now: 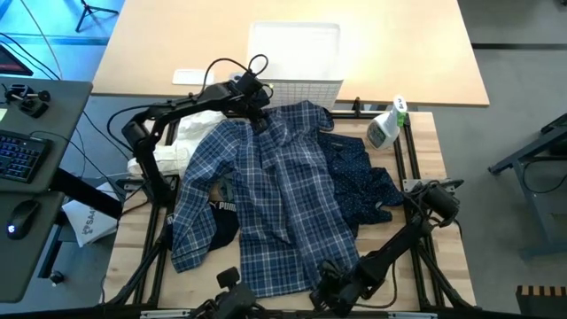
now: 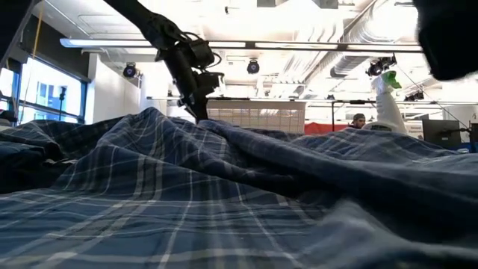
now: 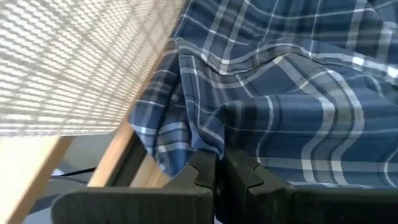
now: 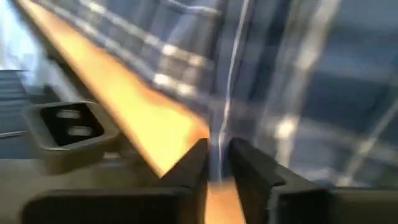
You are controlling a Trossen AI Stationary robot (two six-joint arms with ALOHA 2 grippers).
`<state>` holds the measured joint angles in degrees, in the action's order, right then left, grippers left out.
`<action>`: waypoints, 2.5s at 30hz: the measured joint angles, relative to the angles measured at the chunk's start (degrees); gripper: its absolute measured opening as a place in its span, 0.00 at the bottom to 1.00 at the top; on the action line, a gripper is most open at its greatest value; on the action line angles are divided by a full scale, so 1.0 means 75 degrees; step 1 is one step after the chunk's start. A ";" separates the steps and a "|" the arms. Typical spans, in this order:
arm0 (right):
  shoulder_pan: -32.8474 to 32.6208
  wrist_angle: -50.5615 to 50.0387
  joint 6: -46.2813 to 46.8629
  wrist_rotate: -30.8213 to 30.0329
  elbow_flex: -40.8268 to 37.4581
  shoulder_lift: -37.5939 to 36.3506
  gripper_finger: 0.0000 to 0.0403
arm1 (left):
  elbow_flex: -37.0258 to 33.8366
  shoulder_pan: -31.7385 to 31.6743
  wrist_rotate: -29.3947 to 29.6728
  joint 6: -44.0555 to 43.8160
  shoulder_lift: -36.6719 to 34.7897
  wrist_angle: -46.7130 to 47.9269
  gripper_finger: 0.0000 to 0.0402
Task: Fold Laundry from Bin
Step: Fold the checkered blue polo
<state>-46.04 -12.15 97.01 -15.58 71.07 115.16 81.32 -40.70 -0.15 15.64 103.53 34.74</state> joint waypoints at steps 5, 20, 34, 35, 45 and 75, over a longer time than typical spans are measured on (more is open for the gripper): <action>-0.0307 0.0048 0.0550 -0.0317 0.0015 -0.0758 0.39 | 0.0000 -0.0011 -0.0016 -0.0016 -0.0122 -0.0053 0.01; -0.1143 -0.1257 0.3670 -0.0438 -0.2490 -0.3198 0.50 | 0.0000 0.0011 -0.0349 -0.0728 -0.0521 0.0946 0.42; -0.1052 0.0739 0.3143 0.0653 -0.6415 -0.6331 0.61 | 0.0003 0.0752 -0.0451 -0.1940 -0.1711 0.0460 0.47; -0.1046 0.1031 0.2973 0.0642 -0.6542 -0.6236 0.62 | 0.0003 0.0820 -0.0450 -0.2053 -0.1702 0.0412 0.47; -0.0553 0.3008 0.1155 0.0526 -0.6640 -0.4734 0.50 | 0.0000 0.1481 -0.0093 -0.2258 -0.1615 0.0100 0.47; -0.1346 0.0934 0.1268 0.1153 -0.4448 -0.3871 0.02 | -0.0012 0.2560 0.0934 -0.0858 -0.0485 -0.1419 0.47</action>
<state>-56.14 -5.15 106.52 -6.93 37.71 86.12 81.23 -21.50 6.85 9.21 99.89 24.10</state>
